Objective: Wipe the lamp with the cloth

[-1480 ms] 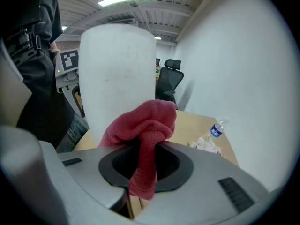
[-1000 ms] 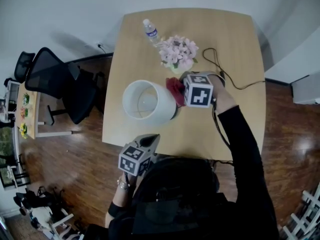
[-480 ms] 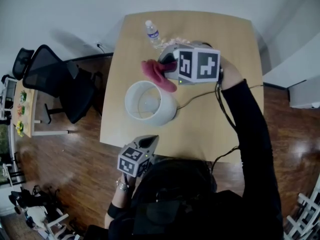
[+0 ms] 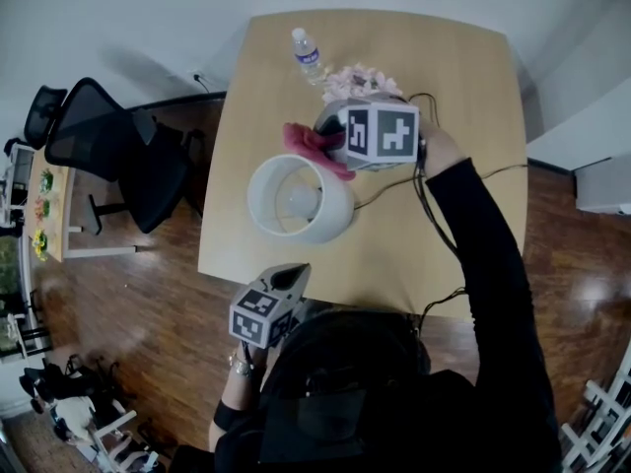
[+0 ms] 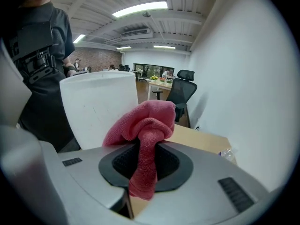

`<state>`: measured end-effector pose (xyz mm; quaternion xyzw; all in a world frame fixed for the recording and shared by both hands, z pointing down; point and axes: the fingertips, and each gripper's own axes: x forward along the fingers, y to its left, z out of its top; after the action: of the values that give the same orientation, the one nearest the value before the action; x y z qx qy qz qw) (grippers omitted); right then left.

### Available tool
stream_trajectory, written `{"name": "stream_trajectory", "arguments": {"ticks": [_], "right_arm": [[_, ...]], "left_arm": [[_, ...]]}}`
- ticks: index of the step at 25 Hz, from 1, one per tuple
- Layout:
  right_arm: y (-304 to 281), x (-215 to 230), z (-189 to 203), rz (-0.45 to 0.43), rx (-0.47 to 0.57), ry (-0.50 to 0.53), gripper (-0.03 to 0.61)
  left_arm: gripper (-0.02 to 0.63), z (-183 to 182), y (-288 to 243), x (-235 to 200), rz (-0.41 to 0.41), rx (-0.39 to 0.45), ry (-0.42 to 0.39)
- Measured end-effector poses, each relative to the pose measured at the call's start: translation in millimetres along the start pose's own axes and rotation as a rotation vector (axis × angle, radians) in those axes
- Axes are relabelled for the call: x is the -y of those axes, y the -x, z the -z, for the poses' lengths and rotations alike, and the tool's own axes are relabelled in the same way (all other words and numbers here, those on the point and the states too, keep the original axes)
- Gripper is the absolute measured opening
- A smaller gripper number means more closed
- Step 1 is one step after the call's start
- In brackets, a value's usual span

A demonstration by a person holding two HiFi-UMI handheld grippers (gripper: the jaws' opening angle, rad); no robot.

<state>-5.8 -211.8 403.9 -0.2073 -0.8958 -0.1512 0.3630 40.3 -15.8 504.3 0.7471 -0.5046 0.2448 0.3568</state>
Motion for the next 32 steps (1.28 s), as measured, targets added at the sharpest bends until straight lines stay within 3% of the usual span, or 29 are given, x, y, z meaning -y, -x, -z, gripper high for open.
{"name": "stream_trajectory", "arguments": {"ticks": [8, 12, 19, 25, 32], "right_arm": [[-35.6, -5.0, 55.1, -0.01, -0.087, -0.116, 0.067], [-50.8, -8.9, 67.5, -0.011, -0.101, -0.124, 0.067], [-88.1, -41.0, 113.0, -0.058, -0.224, -0.176, 0.067], [-31.0, -39.4, 113.3, 0.121, -0.265, -0.262, 0.067], [83.0, -47.8, 46.4, 0.38, -0.228, -0.311, 0.067]], "left_arm": [[0.002, 2.0, -2.7, -2.1, 0.012, -0.022, -0.01], [0.002, 1.8, -5.6, -1.7, 0.022, -0.036, -0.026], [0.002, 2.3, -4.8, -5.7, 0.04, -0.048, -0.054], [0.002, 2.4, -1.5, -13.4, 0.089, -0.035, -0.093], [0.002, -9.3, 6.5, -20.8, 0.167, 0.018, -0.173]]}}
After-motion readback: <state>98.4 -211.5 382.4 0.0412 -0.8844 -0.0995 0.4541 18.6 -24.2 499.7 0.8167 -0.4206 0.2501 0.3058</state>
